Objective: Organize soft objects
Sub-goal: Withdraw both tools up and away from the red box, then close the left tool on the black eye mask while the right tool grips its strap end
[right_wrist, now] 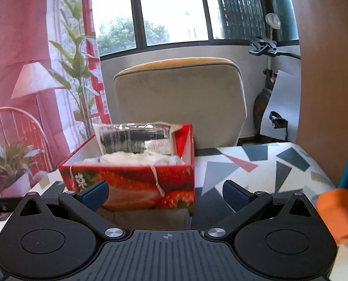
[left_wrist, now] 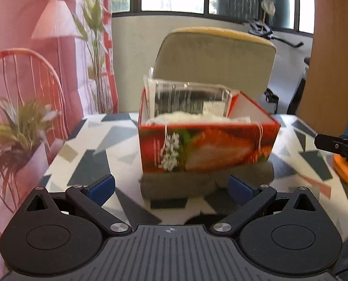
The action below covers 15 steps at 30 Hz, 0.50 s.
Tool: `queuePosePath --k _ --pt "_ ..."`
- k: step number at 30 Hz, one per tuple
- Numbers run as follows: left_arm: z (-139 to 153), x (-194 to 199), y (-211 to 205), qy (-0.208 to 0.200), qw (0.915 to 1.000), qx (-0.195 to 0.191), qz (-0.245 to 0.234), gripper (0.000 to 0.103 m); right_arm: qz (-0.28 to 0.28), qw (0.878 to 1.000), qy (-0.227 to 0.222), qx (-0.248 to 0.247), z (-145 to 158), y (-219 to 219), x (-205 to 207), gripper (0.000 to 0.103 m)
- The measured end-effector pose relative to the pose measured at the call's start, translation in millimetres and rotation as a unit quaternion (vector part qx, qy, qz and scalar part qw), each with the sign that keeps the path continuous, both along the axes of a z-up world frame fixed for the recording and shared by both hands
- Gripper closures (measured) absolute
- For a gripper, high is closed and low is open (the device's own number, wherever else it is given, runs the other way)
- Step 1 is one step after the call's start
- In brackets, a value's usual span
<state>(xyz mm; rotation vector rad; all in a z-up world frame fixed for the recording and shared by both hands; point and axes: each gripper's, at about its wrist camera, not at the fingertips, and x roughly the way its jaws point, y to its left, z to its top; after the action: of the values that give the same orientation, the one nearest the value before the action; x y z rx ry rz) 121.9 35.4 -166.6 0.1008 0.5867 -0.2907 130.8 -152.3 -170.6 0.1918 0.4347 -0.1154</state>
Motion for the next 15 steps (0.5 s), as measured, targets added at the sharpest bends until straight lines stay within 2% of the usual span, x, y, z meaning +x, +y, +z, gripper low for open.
queuePosePath --k 4,9,13,15 --pt "-12.4 -4.5 2.9 0.008 0.9999 -0.007 0.003 0.0 0.009 1.0 0.009 0.014 -17.3 3.0 -9.0 0.0" --pt "-37.3 -6.9 0.7 0.028 0.9994 0.015 0.01 0.0 0.006 1.0 0.026 -0.002 -41.3 12.3 -12.7 0.001" --pt "-48.6 -2.3 8.2 0.039 0.9992 -0.005 0.008 0.0 0.022 0.999 0.04 -0.018 -60.8 19.5 -13.9 0.002" --pt "-53.2 0.0 9.9 0.034 0.9994 -0.01 0.005 0.0 0.04 0.998 0.05 -0.016 -70.2 21.5 -10.4 0.009"
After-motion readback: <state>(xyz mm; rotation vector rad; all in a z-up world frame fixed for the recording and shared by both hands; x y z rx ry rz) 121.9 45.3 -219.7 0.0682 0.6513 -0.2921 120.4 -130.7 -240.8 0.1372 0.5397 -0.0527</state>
